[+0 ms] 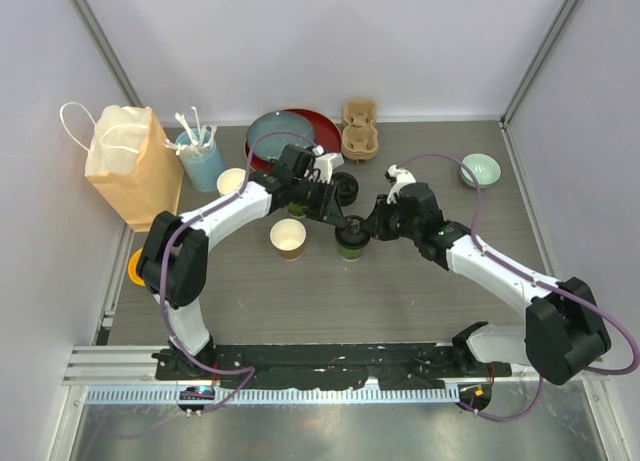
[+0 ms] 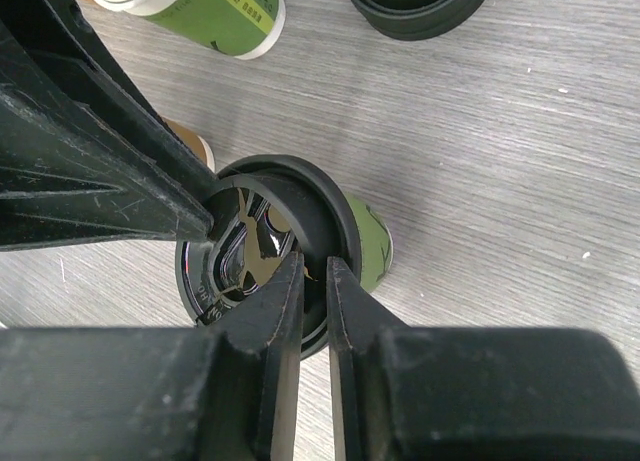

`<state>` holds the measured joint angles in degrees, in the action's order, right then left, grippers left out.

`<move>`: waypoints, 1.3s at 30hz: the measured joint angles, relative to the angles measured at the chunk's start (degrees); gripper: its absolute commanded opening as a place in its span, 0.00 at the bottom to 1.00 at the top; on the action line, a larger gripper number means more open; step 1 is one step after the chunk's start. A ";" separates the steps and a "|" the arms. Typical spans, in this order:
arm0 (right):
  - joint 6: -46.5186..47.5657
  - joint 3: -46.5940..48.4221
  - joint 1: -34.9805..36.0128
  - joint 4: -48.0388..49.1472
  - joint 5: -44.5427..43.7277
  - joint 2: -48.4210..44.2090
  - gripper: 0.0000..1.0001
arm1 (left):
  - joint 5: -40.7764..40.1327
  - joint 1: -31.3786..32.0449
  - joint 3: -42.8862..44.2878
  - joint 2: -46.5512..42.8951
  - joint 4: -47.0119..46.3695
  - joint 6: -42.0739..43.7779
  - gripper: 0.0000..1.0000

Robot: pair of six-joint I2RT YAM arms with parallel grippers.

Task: Pack the takeout coffee

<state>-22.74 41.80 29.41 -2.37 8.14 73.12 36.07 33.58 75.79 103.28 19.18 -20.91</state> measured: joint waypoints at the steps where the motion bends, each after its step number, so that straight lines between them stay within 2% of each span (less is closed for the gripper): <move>1: 0.07 0.57 0.07 -0.79 0.02 0.00 0.20 | -0.55 0.13 1.09 0.17 1.25 0.61 0.27; 7: 0.52 3.48 1.46 -5.49 -0.83 0.00 0.26 | -3.45 1.03 5.92 1.77 6.88 4.04 0.28; 8: 0.52 3.80 1.64 -6.12 -0.85 0.00 0.30 | -3.56 1.09 6.60 2.05 7.48 4.52 0.29; 19: 0.50 5.99 2.91 -11.41 -0.68 -0.87 0.47 | -5.01 2.58 10.08 3.30 10.27 8.20 0.34; 23: 0.46 6.84 3.17 -12.59 -0.04 -0.87 0.62 | -4.98 2.93 11.37 3.87 11.34 9.42 0.36; 39: 0.52 8.37 3.61 -17.05 0.00 -1.51 0.68 | -5.01 3.32 15.93 6.16 14.75 12.46 0.46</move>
<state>-22.22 50.17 33.01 -19.42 8.14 71.61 31.07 36.91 91.72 109.45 33.93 -8.45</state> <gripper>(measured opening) 0.681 0.451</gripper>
